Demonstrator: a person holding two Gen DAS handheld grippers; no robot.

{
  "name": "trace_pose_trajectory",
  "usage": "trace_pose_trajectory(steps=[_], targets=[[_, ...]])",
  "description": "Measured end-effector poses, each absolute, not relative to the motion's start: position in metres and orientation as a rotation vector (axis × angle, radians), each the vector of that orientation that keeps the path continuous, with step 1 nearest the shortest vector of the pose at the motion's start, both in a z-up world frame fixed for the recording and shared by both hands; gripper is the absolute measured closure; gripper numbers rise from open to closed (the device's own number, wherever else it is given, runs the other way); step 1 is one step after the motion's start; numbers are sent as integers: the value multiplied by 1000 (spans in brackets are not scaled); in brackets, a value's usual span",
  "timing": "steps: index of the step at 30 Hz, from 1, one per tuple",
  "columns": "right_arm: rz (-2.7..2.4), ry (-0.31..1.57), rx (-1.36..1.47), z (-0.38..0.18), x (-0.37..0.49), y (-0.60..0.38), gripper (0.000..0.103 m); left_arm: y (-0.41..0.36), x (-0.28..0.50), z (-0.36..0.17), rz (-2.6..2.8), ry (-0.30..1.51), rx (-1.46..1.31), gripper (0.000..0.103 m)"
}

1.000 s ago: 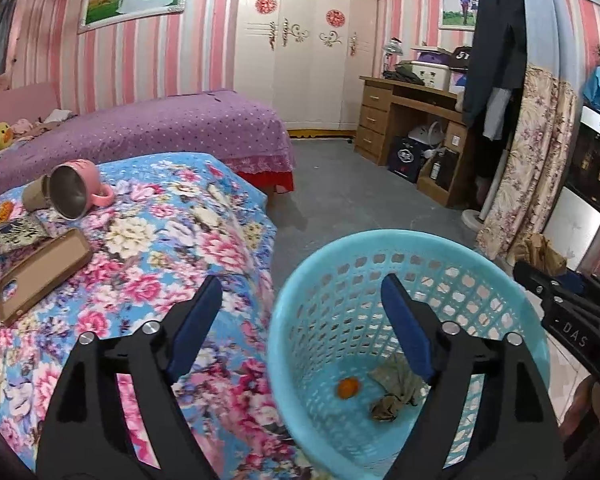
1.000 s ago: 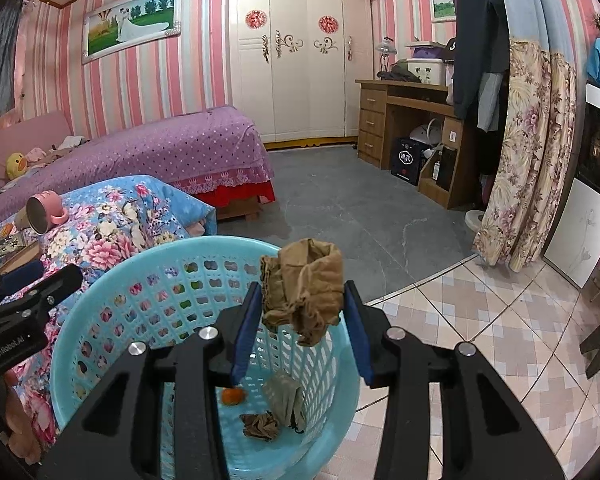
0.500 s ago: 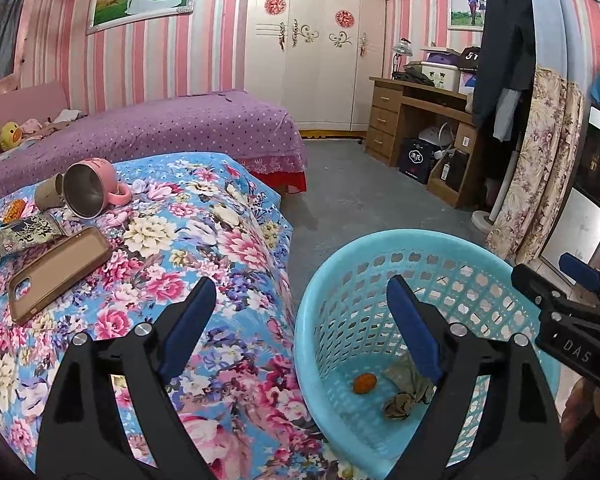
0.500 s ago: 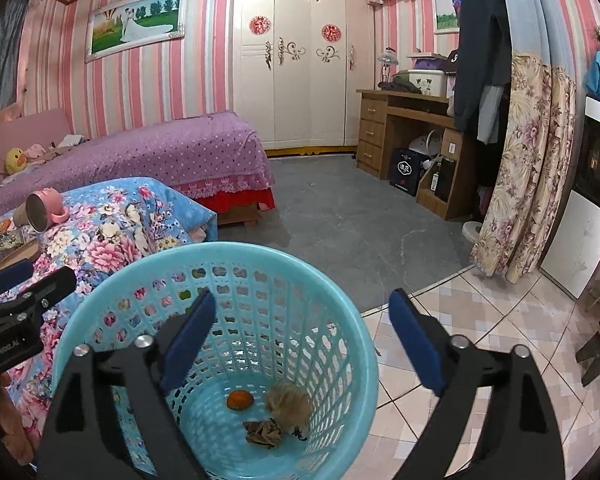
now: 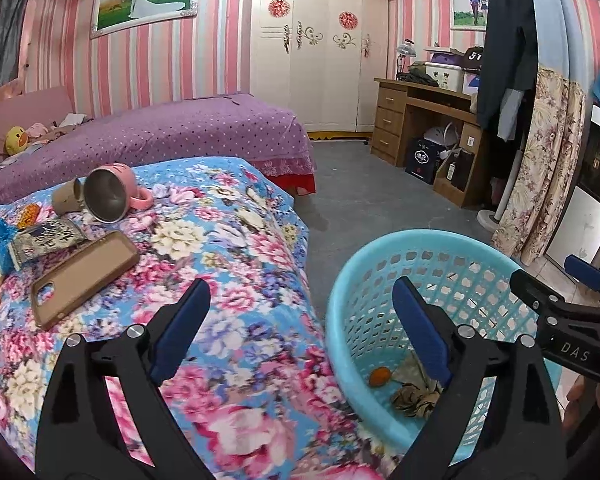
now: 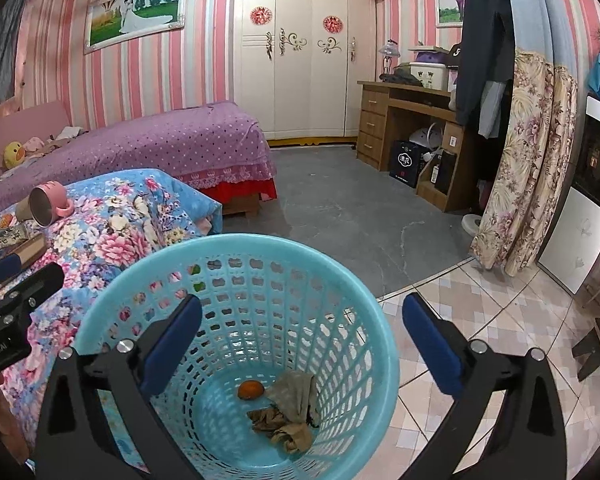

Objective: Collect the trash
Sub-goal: 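Open the right tool to drop the brown cloth into the basket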

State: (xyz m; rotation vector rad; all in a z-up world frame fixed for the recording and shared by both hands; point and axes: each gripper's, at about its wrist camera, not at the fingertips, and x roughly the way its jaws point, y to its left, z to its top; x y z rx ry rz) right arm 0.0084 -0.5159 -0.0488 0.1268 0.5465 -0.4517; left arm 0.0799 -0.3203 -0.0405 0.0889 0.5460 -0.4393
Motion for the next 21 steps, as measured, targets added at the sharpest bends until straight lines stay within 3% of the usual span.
trace_pose_trajectory(steps=[10, 21], targets=[[-432, 546, 110, -37, 23, -476, 5, -270, 84, -21, -392, 516, 81, 6], [-399, 525, 125, -29, 46, -432, 5, -204, 104, -12, -306, 521, 54, 6]])
